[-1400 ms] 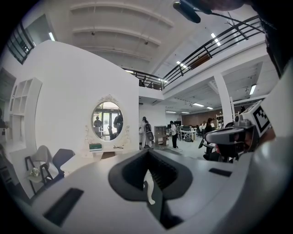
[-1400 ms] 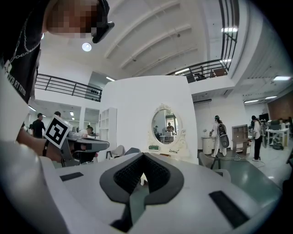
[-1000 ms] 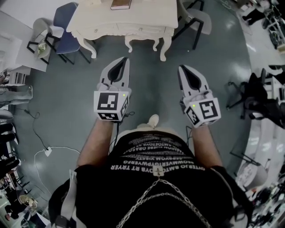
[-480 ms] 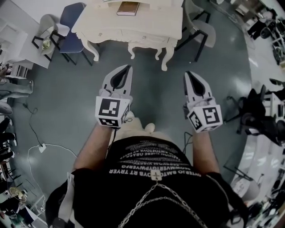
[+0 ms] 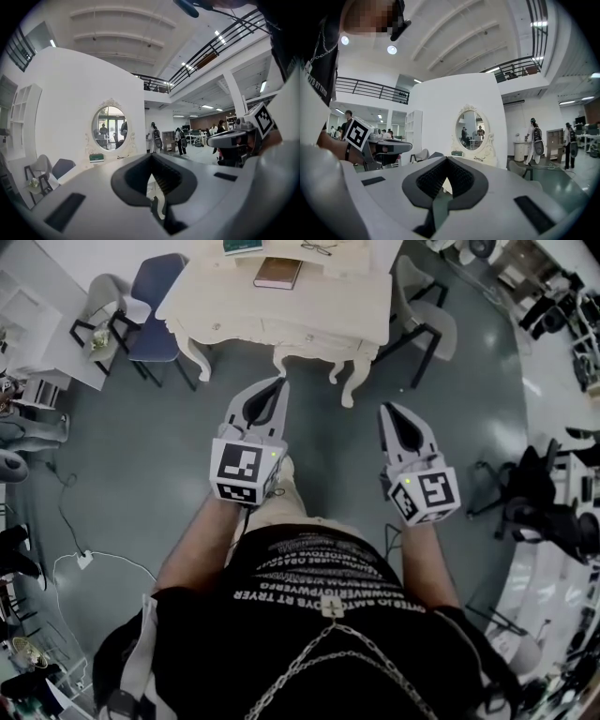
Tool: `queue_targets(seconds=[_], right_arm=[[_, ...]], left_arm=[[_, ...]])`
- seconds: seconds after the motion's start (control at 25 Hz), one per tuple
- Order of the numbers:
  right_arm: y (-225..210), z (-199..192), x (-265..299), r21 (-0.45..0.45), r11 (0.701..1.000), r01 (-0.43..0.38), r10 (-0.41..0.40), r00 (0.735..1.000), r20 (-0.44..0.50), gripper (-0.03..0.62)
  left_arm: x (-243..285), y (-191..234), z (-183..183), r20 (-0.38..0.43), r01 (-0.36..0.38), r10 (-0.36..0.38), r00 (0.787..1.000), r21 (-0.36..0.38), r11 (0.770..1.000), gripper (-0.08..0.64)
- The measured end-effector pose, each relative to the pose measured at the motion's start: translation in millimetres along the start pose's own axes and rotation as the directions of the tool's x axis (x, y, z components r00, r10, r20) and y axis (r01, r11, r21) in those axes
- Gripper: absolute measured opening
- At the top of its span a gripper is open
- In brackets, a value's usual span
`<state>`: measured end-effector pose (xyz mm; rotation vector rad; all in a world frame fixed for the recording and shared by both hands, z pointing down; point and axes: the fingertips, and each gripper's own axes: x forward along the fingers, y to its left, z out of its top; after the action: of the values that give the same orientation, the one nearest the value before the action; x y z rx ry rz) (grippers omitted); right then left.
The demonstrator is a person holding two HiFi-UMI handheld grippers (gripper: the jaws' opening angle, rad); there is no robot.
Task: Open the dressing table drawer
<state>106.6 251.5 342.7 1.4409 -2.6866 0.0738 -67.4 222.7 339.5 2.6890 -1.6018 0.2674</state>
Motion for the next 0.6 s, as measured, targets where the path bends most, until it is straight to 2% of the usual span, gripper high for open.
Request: queue_targets(seconds=[0.28, 0.6], right_arm=[[-19.3, 12.0, 45.0, -0.015, 1.000, 0.002, -0.001, 1.000, 0.009, 0.002], [-46.9, 9.8, 81.3, 0.016, 1.000, 0.016, -0.016, 1.000, -0.005, 0.002]], left_arm=[[38.6, 32.0, 9.0, 0.011, -0.004, 0.004, 1.000, 0.010, 1.000, 0.003], [77.0, 54.7, 1.1, -0.031, 0.003, -0.003, 1.000, 0.001, 1.000, 0.003]])
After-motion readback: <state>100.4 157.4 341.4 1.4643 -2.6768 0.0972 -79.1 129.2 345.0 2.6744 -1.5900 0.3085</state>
